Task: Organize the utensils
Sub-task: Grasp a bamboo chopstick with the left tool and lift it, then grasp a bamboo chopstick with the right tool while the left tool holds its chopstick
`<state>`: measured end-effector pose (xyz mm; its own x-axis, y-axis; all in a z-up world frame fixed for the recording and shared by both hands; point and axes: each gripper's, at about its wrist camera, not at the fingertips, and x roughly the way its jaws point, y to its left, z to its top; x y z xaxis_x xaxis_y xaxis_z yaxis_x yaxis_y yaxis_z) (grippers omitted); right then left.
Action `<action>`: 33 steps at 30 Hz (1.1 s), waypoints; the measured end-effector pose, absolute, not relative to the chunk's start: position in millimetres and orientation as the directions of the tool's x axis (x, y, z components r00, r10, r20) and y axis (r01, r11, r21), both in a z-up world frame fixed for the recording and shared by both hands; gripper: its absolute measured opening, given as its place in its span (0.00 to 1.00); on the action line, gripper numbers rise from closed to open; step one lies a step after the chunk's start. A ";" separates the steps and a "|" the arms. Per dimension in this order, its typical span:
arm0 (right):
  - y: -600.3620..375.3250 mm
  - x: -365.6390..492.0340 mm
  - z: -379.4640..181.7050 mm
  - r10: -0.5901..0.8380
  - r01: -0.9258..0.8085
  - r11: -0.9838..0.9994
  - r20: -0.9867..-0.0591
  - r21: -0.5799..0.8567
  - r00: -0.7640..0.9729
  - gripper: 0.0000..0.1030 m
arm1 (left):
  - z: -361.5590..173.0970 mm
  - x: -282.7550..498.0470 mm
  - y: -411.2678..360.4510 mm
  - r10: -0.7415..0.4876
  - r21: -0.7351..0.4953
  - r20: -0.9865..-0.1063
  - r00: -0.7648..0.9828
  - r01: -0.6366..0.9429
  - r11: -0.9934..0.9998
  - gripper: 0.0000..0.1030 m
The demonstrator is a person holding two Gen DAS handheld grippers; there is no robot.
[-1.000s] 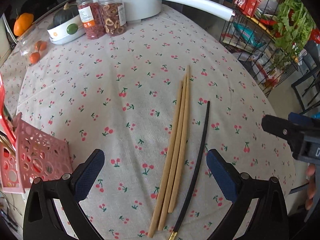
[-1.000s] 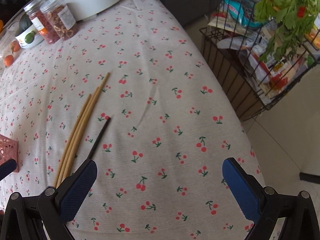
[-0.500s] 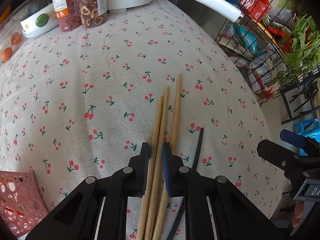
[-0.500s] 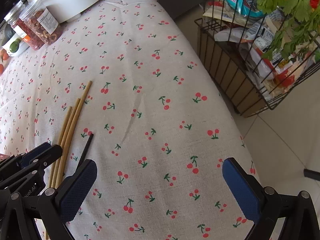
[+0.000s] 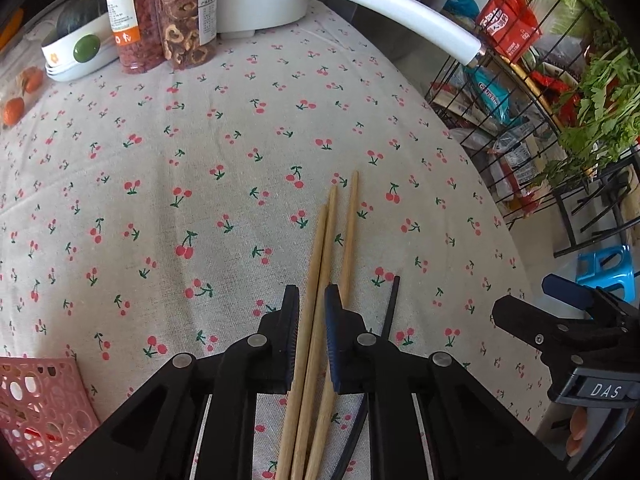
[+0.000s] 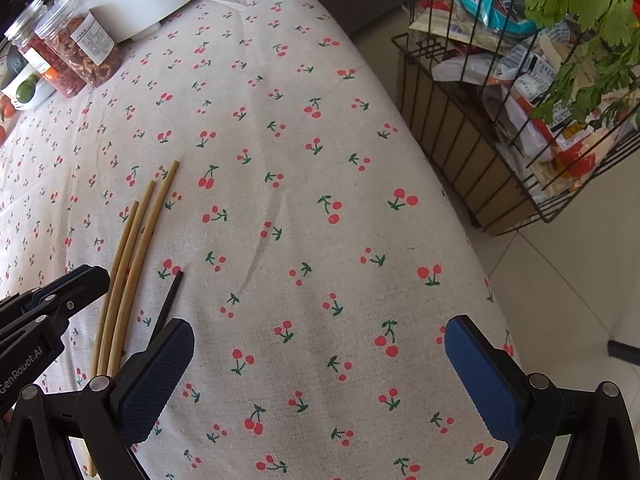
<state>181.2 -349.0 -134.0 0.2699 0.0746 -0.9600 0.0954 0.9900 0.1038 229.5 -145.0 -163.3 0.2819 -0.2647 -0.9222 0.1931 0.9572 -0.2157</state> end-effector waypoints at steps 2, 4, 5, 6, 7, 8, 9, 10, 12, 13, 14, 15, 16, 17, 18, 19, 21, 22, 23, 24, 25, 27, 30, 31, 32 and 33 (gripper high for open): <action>-347.9 181.5 -134.7 0.074 0.097 0.990 -0.961 0.103 0.267 1.00 | -168.2 230.3 -145.4 -0.246 -0.198 -0.930 0.274 0.193 0.961 0.12; -346.2 181.6 -135.5 0.076 0.095 0.990 -0.961 0.104 0.264 1.00 | -171.9 231.8 -144.4 -0.239 -0.193 -0.930 0.281 0.181 0.964 0.10; -345.4 181.6 -135.7 0.078 0.092 0.990 -0.962 0.105 0.263 1.00 | -173.2 233.0 -144.9 -0.225 -0.180 -0.933 0.282 0.177 0.968 0.10; -344.6 181.5 -136.0 0.079 0.090 0.990 -0.962 0.105 0.262 1.00 | -175.8 234.2 -145.4 -0.220 -0.175 -0.936 0.274 0.177 0.968 0.10; -343.8 181.3 -136.3 0.078 0.089 0.991 -0.962 0.104 0.260 1.00 | -175.5 234.7 -146.5 -0.212 -0.164 -0.934 0.288 0.182 0.970 0.09; -343.0 181.0 -136.6 0.077 0.087 0.991 -0.963 0.102 0.259 1.00 | -175.8 235.8 -149.0 -0.198 -0.147 -0.937 0.287 0.189 0.971 0.09; -342.2 180.9 -136.9 0.076 0.084 0.991 -0.963 0.100 0.259 1.00 | -175.7 237.3 -151.4 -0.184 -0.132 -0.941 0.283 0.192 0.972 0.09; -341.3 180.7 -137.4 0.074 0.082 0.992 -0.963 0.098 0.258 1.00 | -175.5 239.2 -153.7 -0.172 -0.119 -0.944 0.280 0.196 0.973 0.09; -339.5 181.1 -139.1 0.075 0.077 0.992 -0.965 0.097 0.252 1.00 | -175.6 242.2 -155.1 -0.157 -0.103 -0.949 0.272 0.205 0.973 0.09; -338.4 181.5 -140.3 0.076 0.076 0.992 -0.966 0.097 0.247 1.00 | -175.4 242.9 -154.8 -0.153 -0.099 -0.952 0.265 0.205 0.974 0.08; -337.2 181.9 -141.6 0.079 0.074 0.992 -0.967 0.099 0.242 1.00 | -175.7 242.3 -153.5 -0.144 -0.093 -0.955 0.258 0.200 0.975 0.06; -335.8 182.4 -143.2 0.082 0.073 0.992 -0.968 0.102 0.236 1.00 | -174.8 239.5 -150.9 -0.141 -0.091 -0.957 0.255 0.198 0.976 0.06; -334.5 182.8 -144.8 0.085 0.074 0.992 -0.970 0.105 0.230 1.00 | -173.0 235.6 -147.6 -0.147 -0.095 -0.954 0.260 0.200 0.975 0.06; -332.9 183.3 -146.4 0.088 0.075 0.991 -0.971 0.107 0.223 1.00 | -170.4 230.3 -143.6 -0.152 -0.098 -0.952 0.266 0.204 0.974 0.06; -331.7 184.1 -147.7 0.092 0.075 0.991 -0.972 0.110 0.216 1.00 | -166.7 223.9 -138.5 -0.156 -0.100 -0.949 0.273 0.208 0.973 0.06; -330.5 185.0 -148.4 0.096 0.075 0.991 -0.973 0.115 0.211 1.00 | -162.0 216.8 -133.3 -0.164 -0.105 -0.945 0.282 0.214 0.971 0.06; -327.3 187.1 -148.6 0.105 0.070 0.990 -0.972 0.122 0.211 1.00 | -150.3 201.6 -125.2 -0.183 -0.115 -0.936 0.301 0.229 0.967 0.06; -325.0 188.2 -148.5 0.106 0.065 0.990 -0.972 0.122 0.212 1.00 | -144.1 194.0 -120.8 -0.191 -0.118 -0.931 0.312 0.239 0.964 0.06; -322.3 189.2 -148.6 0.105 0.060 0.991 -0.972 0.120 0.212 1.00 | -137.7 186.0 -116.3 -0.202 -0.123 -0.925 0.323 0.249 0.961 0.06; -319.4 190.4 -149.1 0.107 0.055 0.991 -0.972 0.121 0.210 1.00 | -131.6 177.9 -111.3 -0.212 -0.128 -0.918 0.334 0.257 0.958 0.06; -316.2 192.0 -149.9 0.110 0.050 0.991 -0.972 0.123 0.206 1.00 | -125.6 169.9 -105.7 -0.223 -0.136 -0.912 0.344 0.261 0.956 0.06; -309.0 195.0 -152.5 0.125 0.043 0.990 -0.973 0.136 0.195 1.00 | -114.7 155.4 -97.4 -0.244 -0.149 -0.900 0.362 0.271 0.951 0.06; -297.6 197.9 -155.0 0.161 0.030 0.985 -0.967 0.170 0.195 1.00 | -100.6 133.0 -82.7 -0.264 -0.156 -0.882 0.390 0.286 0.945 0.06; -294.1 198.5 -154.4 0.170 0.026 0.984 -0.965 0.178 0.201 1.00 | -96.3 125.8 -77.6 -0.271 -0.160 -0.877 0.397 0.290 0.943 0.06; -290.6 198.9 -153.1 0.177 0.023 0.982 -0.961 0.186 0.211 1.00 | -93.6 120.5 -73.2 -0.278 -0.165 -0.871 0.405 0.292 0.942 0.06; -286.5 199.3 -150.8 0.189 0.014 0.980 -0.955 0.197 0.227 1.00 | -91.5 114.4 -68.7 -0.284 -0.170 -0.865 0.413 0.293 0.941 0.06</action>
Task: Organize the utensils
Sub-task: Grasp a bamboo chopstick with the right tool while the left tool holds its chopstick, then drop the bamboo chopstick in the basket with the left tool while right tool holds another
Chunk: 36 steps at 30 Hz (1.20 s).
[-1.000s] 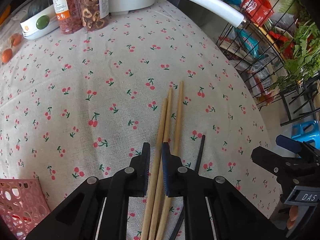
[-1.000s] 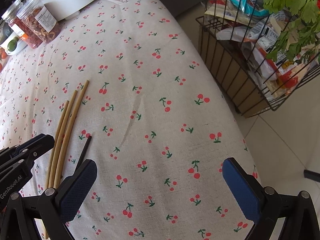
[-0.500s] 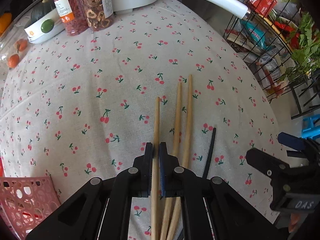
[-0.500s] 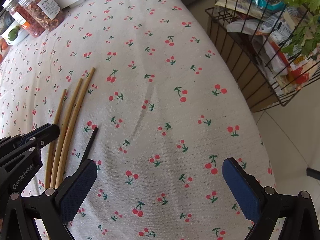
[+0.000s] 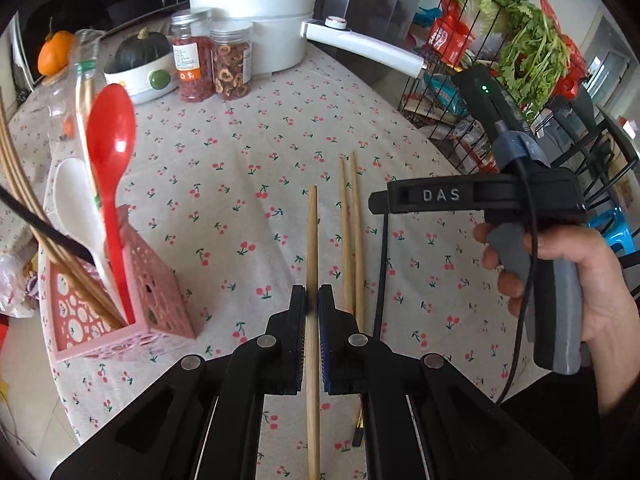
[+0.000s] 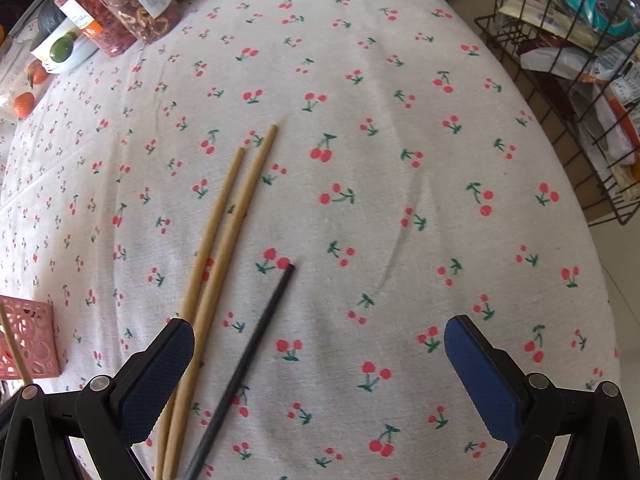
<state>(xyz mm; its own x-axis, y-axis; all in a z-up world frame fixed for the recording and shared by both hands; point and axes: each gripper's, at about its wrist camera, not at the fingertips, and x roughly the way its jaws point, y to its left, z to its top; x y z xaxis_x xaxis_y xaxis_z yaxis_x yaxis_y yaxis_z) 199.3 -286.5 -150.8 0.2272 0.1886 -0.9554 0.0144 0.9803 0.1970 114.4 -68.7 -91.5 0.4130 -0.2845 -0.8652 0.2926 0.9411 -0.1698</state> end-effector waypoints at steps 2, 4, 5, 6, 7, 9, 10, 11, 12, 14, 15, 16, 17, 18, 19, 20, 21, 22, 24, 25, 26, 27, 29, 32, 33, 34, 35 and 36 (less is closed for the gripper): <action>-278.5 200.4 -146.9 0.214 -0.002 0.975 -0.943 0.221 0.256 0.96 | -87.9 105.6 -58.7 -0.302 -0.189 -0.850 0.431 0.287 0.939 0.06; -271.6 202.4 -145.6 0.235 -0.009 0.970 -0.934 0.241 0.268 0.88 | -86.0 100.4 -48.1 -0.325 -0.220 -0.836 0.443 0.273 0.937 0.06; -268.6 203.3 -146.4 0.239 -0.008 0.969 -0.933 0.246 0.268 0.83 | -84.1 98.1 -43.7 -0.336 -0.235 -0.829 0.447 0.268 0.935 0.06; -265.7 204.5 -147.7 0.240 -0.007 0.969 -0.933 0.248 0.268 0.80 | -82.0 95.9 -39.8 -0.347 -0.248 -0.823 0.450 0.266 0.932 0.06; -262.3 206.2 -149.9 0.240 -0.002 0.969 -0.933 0.249 0.268 0.72 | -80.2 93.9 -36.1 -0.356 -0.257 -0.816 0.455 0.265 0.929 0.06; -259.0 209.4 -154.5 0.231 0.014 0.970 -0.936 0.243 0.267 0.60 | -77.8 89.2 -27.6 -0.362 -0.263 -0.809 0.463 0.266 0.927 0.06; -258.3 210.7 -156.8 0.223 0.023 0.971 -0.938 0.238 0.266 0.53 | -76.9 87.1 -23.9 -0.365 -0.267 -0.806 0.465 0.266 0.926 0.06; -258.4 212.0 -158.8 0.216 0.033 0.972 -0.939 0.233 0.267 0.48 | -76.7 86.6 -20.2 -0.370 -0.273 -0.804 0.467 0.263 0.925 0.06; -258.4 213.2 -160.3 0.212 0.044 0.972 -0.940 0.232 0.268 0.47 | -75.9 84.8 -16.3 -0.374 -0.280 -0.800 0.469 0.259 0.924 0.06; -258.7 216.9 -164.3 0.221 0.064 0.967 -0.937 0.246 0.270 0.38 | -72.5 80.3 -9.0 -0.382 -0.292 -0.794 0.474 0.255 0.922 0.06; -259.2 218.0 -165.5 0.231 0.071 0.963 -0.934 0.259 0.274 0.37 | -71.4 78.6 -5.7 -0.385 -0.296 -0.790 0.477 0.252 0.921 0.06; -258.5 219.2 -166.2 0.237 0.075 0.961 -0.930 0.267 0.280 0.34 | -70.5 77.1 -2.6 -0.386 -0.299 -0.789 0.479 0.250 0.921 0.06; -257.5 220.1 -166.0 0.240 0.074 0.960 -0.928 0.271 0.286 0.31 | -70.2 76.2 0.7 -0.386 -0.301 -0.787 0.481 0.247 0.921 0.06; -255.2 221.0 -165.5 0.241 0.069 0.960 -0.925 0.272 0.293 0.28 | -69.7 74.3 2.9 -0.387 -0.304 -0.785 0.483 0.244 0.921 0.06; -252.8 221.6 -165.2 0.237 0.063 0.962 -0.924 0.267 0.299 0.25 | -69.3 73.1 5.1 -0.390 -0.308 -0.784 0.484 0.242 0.920 0.06; -249.9 221.6 -165.2 0.231 0.056 0.964 -0.926 0.258 0.300 0.24 | -68.7 71.8 7.5 -0.391 -0.311 -0.782 0.485 0.240 0.920 0.06; -246.5 221.7 -166.1 0.219 0.049 0.969 -0.929 0.244 0.298 0.23 | -68.2 70.8 9.7 -0.392 -0.314 -0.780 0.487 0.238 0.919 0.06; -244.3 221.8 -166.5 0.204 0.047 0.972 -0.932 0.228 0.300 0.22 | -67.8 70.1 11.8 -0.394 -0.317 -0.779 0.488 0.236 0.919 0.06; -244.2 221.4 -162.1 0.194 0.059 0.973 -0.927 0.224 0.321 0.22 | -67.4 68.4 16.0 -0.396 -0.321 -0.776 0.491 0.233 0.918 0.06; -246.1 220.5 -157.8 0.205 0.063 0.969 -0.918 0.239 0.338 0.22 | -67.0 67.5 17.4 -0.396 -0.321 -0.775 0.493 0.232 0.918 0.06; -246.9 220.7 -153.6 0.218 0.065 0.964 -0.910 0.256 0.353 0.22 | -66.5 65.7 19.4 -0.396 -0.322 -0.774 0.494 0.231 0.918 0.06; -246.6 220.8 -150.0 0.232 0.063 0.960 -0.902 0.272 0.363 0.21 | -66.5 65.6 20.6 -0.398 -0.324 -0.773 0.494 0.231 0.917 0.06; -242.5 221.8 -148.8 0.260 0.048 0.954 -0.896 0.296 0.359 0.17 | -65.9 66.2 21.1 -0.399 -0.326 -0.772 0.494 0.231 0.917 0.06; -234.9 222.6 -156.6 0.282 0.038 0.950 -0.903 0.310 0.323 0.11 | -65.8 66.6 21.1 -0.401 -0.329 -0.772 0.494 0.230 0.916 0.06; -233.1 222.8 -159.8 0.281 0.042 0.950 -0.908 0.308 0.311 0.11 | -65.7 66.6 21.1 -0.401 -0.329 -0.772 0.493 0.230 0.916 0.06; -232.5 223.5 -162.9 0.266 0.050 0.955 -0.916 0.294 0.300 0.11 | -65.9 66.7 21.2 -0.401 -0.329 -0.772 0.493 0.231 0.916 0.06; -231.9 223.6 -165.6 0.246 0.059 0.960 -0.924 0.275 0.294 0.11 | -65.8 66.5 21.1 -0.400 -0.328 -0.772 0.494 0.229 0.916 0.06; -232.3 224.3 -167.9 0.240 0.063 0.961 -0.927 0.268 0.288 0.11 | -65.9 66.5 21.3 -0.399 -0.327 -0.772 0.495 0.228 0.917 0.06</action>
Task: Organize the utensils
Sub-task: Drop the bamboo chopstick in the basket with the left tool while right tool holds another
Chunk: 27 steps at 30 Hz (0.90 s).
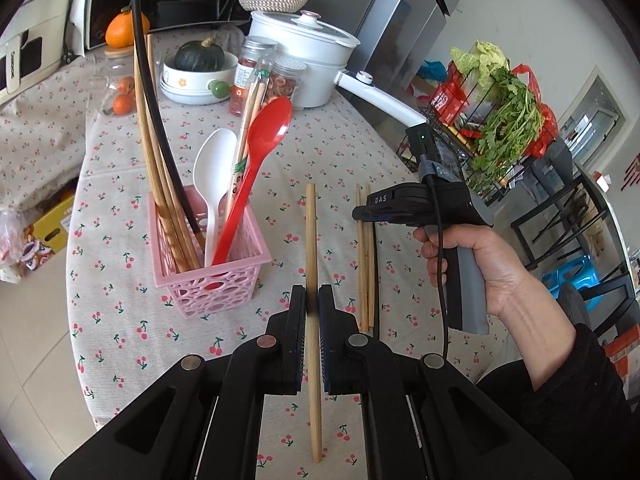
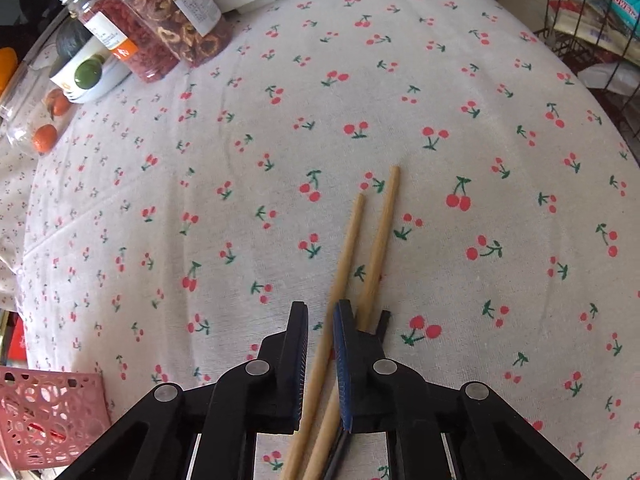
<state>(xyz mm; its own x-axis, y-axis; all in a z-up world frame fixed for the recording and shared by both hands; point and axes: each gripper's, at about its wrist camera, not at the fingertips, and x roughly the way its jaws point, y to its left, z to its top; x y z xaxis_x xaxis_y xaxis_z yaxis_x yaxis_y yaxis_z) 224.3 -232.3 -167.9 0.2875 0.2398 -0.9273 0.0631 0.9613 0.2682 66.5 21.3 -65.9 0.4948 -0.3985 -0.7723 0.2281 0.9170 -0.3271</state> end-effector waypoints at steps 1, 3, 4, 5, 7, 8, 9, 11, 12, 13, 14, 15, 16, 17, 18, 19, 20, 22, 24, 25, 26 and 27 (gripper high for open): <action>-232.3 225.0 -170.8 0.242 0.067 0.960 -0.929 0.270 0.278 0.11 | -66.2 66.7 21.8 -0.397 -0.326 -0.773 0.495 0.227 0.918 0.06; -228.6 226.0 -169.9 0.227 0.041 0.968 -0.932 0.248 0.283 0.11 | -66.4 66.8 23.6 -0.392 -0.322 -0.772 0.500 0.223 0.920 0.06; -223.1 225.4 -169.7 0.205 0.013 0.976 -0.936 0.218 0.286 0.11 | -65.7 66.3 24.1 -0.388 -0.318 -0.772 0.504 0.222 0.922 0.06; -217.5 224.1 -169.6 0.180 -0.016 0.983 -0.939 0.183 0.293 0.11 | -64.4 65.5 24.4 -0.384 -0.311 -0.769 0.511 0.225 0.923 0.06; -211.4 220.9 -169.1 0.143 -0.048 0.990 -0.941 0.134 0.306 0.10 | -60.3 62.4 24.6 -0.375 -0.294 -0.762 0.528 0.234 0.927 0.06; -211.2 220.1 -169.3 0.144 -0.049 0.990 -0.940 0.135 0.310 0.09 | -58.4 60.9 25.8 -0.373 -0.288 -0.758 0.535 0.238 0.928 0.06; -212.0 219.0 -169.2 0.161 -0.049 0.987 -0.937 0.154 0.309 0.09 | -56.0 59.1 26.7 -0.369 -0.283 -0.753 0.545 0.238 0.929 0.06; -213.8 214.7 -162.5 0.176 -0.060 0.984 -0.930 0.165 0.322 0.09 | -49.7 55.8 28.6 -0.368 -0.280 -0.739 0.564 0.240 0.930 0.06; -213.6 211.5 -154.5 0.168 -0.071 0.986 -0.922 0.153 0.349 0.09 | -45.5 53.5 28.9 -0.370 -0.279 -0.730 0.574 0.243 0.929 0.06; -214.0 207.6 -144.9 0.177 -0.080 0.984 -0.910 0.158 0.375 0.08 | -40.5 50.9 28.8 -0.372 -0.277 -0.720 0.586 0.249 0.928 0.06; -214.5 202.9 -134.4 0.197 -0.090 0.980 -0.896 0.175 0.398 0.08 | -35.0 48.0 28.1 -0.375 -0.274 -0.708 0.598 0.257 0.927 0.06; -214.9 196.8 -123.1 0.219 -0.105 0.976 -0.879 0.192 0.424 0.07 | -29.6 44.8 26.9 -0.377 -0.269 -0.696 0.611 0.265 0.926 0.06; -213.9 190.5 -111.9 0.237 -0.122 0.971 -0.860 0.204 0.451 0.07 | -24.2 41.6 25.3 -0.377 -0.261 -0.684 0.625 0.273 0.926 0.06; -214.2 183.2 -101.1 0.255 -0.140 0.967 -0.842 0.214 0.476 0.07 | -18.9 38.2 23.6 -0.375 -0.251 -0.672 0.639 0.280 0.927 0.06; -215.3 175.2 -90.9 0.272 -0.156 0.962 -0.823 0.224 0.498 0.06 | -13.8 34.9 22.0 -0.374 -0.242 -0.659 0.653 0.287 0.927 0.06; -215.3 168.0 -81.8 0.288 -0.168 0.958 -0.806 0.234 0.517 0.06 | -8.8 31.8 20.6 -0.375 -0.236 -0.645 0.666 0.293 0.927 0.06; -216.4 159.5 -73.0 0.305 -0.181 0.952 -0.787 0.246 0.535 0.06 | -3.5 28.9 19.8 -0.376 -0.233 -0.630 0.680 0.297 0.926 0.06; -218.1 143.3 -56.7 0.326 -0.204 0.945 -0.752 0.255 0.573 0.06 | 6.6 24.3 19.8 -0.378 -0.230 -0.596 0.709 0.300 0.926 0.06; -218.0 129.7 -41.7 0.341 -0.221 0.940 -0.718 0.259 0.607 0.05 | 17.0 21.5 21.4 -0.376 -0.229 -0.558 0.739 0.298 0.927 0.06; -219.9 123.4 -34.2 0.349 -0.228 0.937 -0.699 0.264 0.624 0.05 | 22.4 20.3 22.6 -0.374 -0.229 -0.540 0.754 0.296 0.927 0.06; -221.0 117.5 -26.4 0.354 -0.236 0.935 -0.681 0.264 0.641 0.05 | 27.3 20.1 23.7 -0.372 -0.229 -0.524 0.766 0.294 0.928 0.06; -220.9 112.1 -18.6 0.351 -0.243 0.936 -0.665 0.254 0.659 0.05 | 31.9 20.7 25.0 -0.373 -0.232 -0.511 0.775 0.294 0.927 0.06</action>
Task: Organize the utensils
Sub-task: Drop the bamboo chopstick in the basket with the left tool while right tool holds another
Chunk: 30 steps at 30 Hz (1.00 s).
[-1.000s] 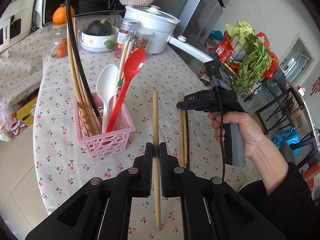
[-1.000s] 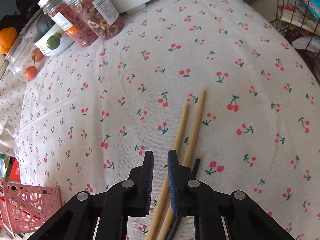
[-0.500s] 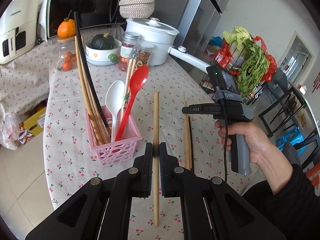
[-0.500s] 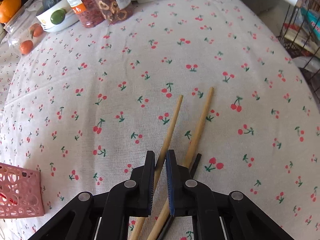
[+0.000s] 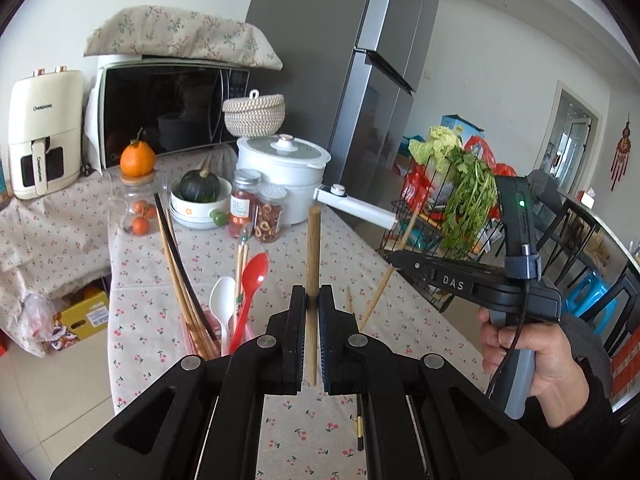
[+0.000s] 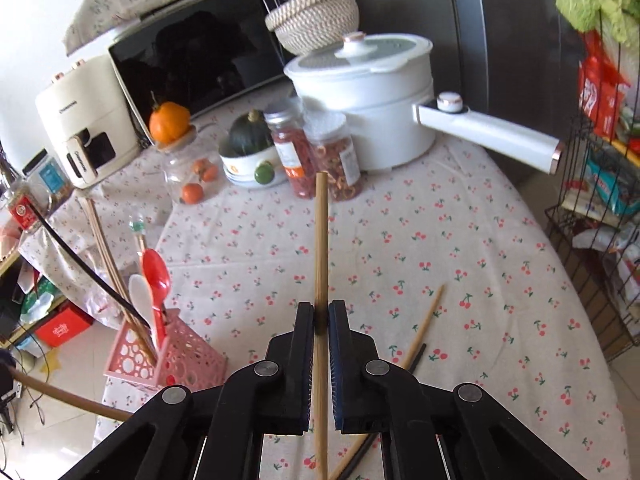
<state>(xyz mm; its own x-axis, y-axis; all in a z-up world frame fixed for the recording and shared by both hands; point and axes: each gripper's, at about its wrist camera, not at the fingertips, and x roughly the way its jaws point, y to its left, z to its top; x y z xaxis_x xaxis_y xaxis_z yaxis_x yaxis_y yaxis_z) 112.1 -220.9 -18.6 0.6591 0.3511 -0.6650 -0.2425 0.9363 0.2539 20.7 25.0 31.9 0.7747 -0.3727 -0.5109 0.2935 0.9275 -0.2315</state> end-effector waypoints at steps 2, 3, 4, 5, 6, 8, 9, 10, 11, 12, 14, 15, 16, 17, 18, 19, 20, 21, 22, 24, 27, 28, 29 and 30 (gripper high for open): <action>-219.4 103.1 -4.0 0.341 -0.255 0.940 -0.628 0.227 0.699 0.05 | 39.8 23.4 28.0 -0.377 -0.239 -0.493 0.784 0.295 0.925 0.06; -219.0 99.5 1.9 0.345 -0.262 0.939 -0.611 0.224 0.713 0.05 | 43.1 24.4 30.1 -0.375 -0.243 -0.482 0.791 0.291 0.925 0.06; -218.8 96.8 7.8 0.350 -0.269 0.937 -0.595 0.224 0.723 0.05 | 46.6 25.2 32.6 -0.371 -0.245 -0.472 0.800 0.285 0.927 0.06; -219.4 94.2 13.1 0.356 -0.277 0.935 -0.581 0.224 0.732 0.05 | 49.4 25.2 34.7 -0.364 -0.244 -0.463 0.808 0.279 0.929 0.06; -218.4 92.2 17.7 0.361 -0.284 0.932 -0.566 0.224 0.741 0.05 | 53.0 24.9 37.2 -0.358 -0.245 -0.452 0.817 0.272 0.931 0.06; -217.6 88.6 27.3 0.376 -0.299 0.926 -0.541 0.228 0.752 0.05 | 59.6 24.7 43.4 -0.342 -0.243 -0.431 0.835 0.258 0.935 0.06; -216.5 87.6 31.7 0.384 -0.307 0.923 -0.530 0.231 0.756 0.05 | 62.7 24.3 46.4 -0.332 -0.240 -0.421 0.844 0.250 0.938 0.06; -215.5 86.9 35.6 0.391 -0.315 0.920 -0.519 0.233 0.760 0.05 | 65.5 23.8 49.1 -0.322 -0.236 -0.412 0.852 0.242 0.941 0.06; -213.8 85.5 39.1 0.400 -0.325 0.916 -0.511 0.234 0.761 0.05 | 68.1 22.9 50.7 -0.313 -0.232 -0.406 0.859 0.234 0.944 0.06; -212.1 85.4 42.6 0.408 -0.333 0.913 -0.505 0.237 0.761 0.05 | 70.2 22.8 53.3 -0.303 -0.229 -0.400 0.865 0.226 0.947 0.06; -209.2 84.6 47.9 0.424 -0.347 0.906 -0.499 0.243 0.756 0.05 | 73.0 23.4 58.5 -0.281 -0.223 -0.393 0.876 0.206 0.953 0.06; -207.8 84.5 49.8 0.432 -0.354 0.902 -0.501 0.247 0.750 0.05 | 74.1 23.5 61.0 -0.271 -0.219 -0.390 0.880 0.197 0.956 0.06; -206.4 83.9 51.1 0.440 -0.359 0.898 -0.504 0.253 0.743 0.05 | 74.9 23.8 63.3 -0.261 -0.215 -0.390 0.883 0.188 0.958 0.06; -204.7 83.7 51.9 0.448 -0.365 0.894 -0.508 0.260 0.736 0.05 | 74.6 23.5 65.9 -0.250 -0.211 -0.388 0.887 0.179 0.961 0.06; -203.2 83.0 52.1 0.456 -0.372 0.890 -0.511 0.265 0.728 0.05 | 74.6 23.7 68.4 -0.240 -0.207 -0.387 0.890 0.170 0.963 0.06; -201.2 82.4 52.7 0.464 -0.378 0.886 -0.512 0.269 0.723 0.05 | 74.2 24.4 70.6 -0.232 -0.203 -0.389 0.892 0.162 0.966 0.06; -199.9 80.9 53.0 0.471 -0.386 0.882 -0.511 0.271 0.719 0.05 | 73.1 26.2 72.4 -0.223 -0.198 -0.392 0.892 0.154 0.968 0.06; -197.7 79.6 53.7 0.476 -0.391 0.879 -0.510 0.271 0.716 0.05 | 71.8 28.2 73.6 -0.214 -0.193 -0.398 0.892 0.146 0.970 0.06; -195.6 78.1 54.2 0.481 -0.397 0.877 -0.508 0.271 0.714 0.05 | 70.1 30.8 74.8 -0.206 -0.188 -0.406 0.890 0.139 0.972 0.06; -192.2 75.5 55.5 0.491 -0.408 0.871 -0.504 0.273 0.711 0.05 | 65.6 36.5 77.8 -0.197 -0.191 -0.425 0.883 0.126 0.974 0.06; -187.1 73.2 57.0 0.502 -0.421 0.865 -0.498 0.273 0.708 0.05 | 57.5 45.9 80.3 -0.181 -0.187 -0.450 0.874 0.107 0.977 0.06; -185.2 72.6 57.4 0.505 -0.425 0.863 -0.497 0.273 0.706 0.05 | 54.8 48.7 80.7 -0.177 -0.182 -0.454 0.873 0.104 0.978 0.06; -183.7 72.8 57.6 0.506 -0.427 0.862 -0.496 0.273 0.705 0.05 | 52.5 51.0 80.5 -0.172 -0.175 -0.457 0.872 0.101 0.979 0.06; -182.0 72.7 57.6 0.508 -0.429 0.861 -0.496 0.273 0.704 0.05 | 50.3 53.4 80.6 -0.163 -0.167 -0.462 0.872 0.095 0.981 0.06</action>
<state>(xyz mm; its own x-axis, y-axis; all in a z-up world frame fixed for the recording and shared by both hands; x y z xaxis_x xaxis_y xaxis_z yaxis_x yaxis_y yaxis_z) 72.7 -182.0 57.6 0.7043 0.5081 -0.4958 -0.4289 0.8611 0.2731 53.4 80.6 50.3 0.8719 -0.1634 -0.4616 0.0954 0.9813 -0.1672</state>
